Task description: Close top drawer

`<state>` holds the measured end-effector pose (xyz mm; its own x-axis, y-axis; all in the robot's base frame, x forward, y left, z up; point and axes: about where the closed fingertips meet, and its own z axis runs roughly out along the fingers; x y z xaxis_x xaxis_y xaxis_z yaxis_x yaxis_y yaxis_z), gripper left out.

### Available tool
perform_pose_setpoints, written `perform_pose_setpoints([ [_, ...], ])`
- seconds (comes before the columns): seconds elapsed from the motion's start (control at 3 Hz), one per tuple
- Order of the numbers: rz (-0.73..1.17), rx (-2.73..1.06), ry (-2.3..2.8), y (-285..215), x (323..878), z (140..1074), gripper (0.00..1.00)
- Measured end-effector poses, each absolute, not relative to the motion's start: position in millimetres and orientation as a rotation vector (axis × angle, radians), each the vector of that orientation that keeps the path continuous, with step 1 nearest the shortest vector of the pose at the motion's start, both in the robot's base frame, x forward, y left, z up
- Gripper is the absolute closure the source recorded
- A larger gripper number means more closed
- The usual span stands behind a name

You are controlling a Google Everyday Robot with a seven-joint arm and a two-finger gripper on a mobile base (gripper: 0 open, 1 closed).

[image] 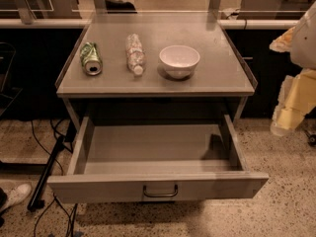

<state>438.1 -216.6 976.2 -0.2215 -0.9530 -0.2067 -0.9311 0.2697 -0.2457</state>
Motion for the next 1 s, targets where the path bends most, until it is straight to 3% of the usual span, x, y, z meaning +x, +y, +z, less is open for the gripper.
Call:
perform_pose_setpoints([
  [0.33,-0.099,-1.725,2.232,-216.6,438.1,976.2,0.00],
  [1.0,-0.099,-1.725,2.232,-216.6,438.1,976.2,0.41],
])
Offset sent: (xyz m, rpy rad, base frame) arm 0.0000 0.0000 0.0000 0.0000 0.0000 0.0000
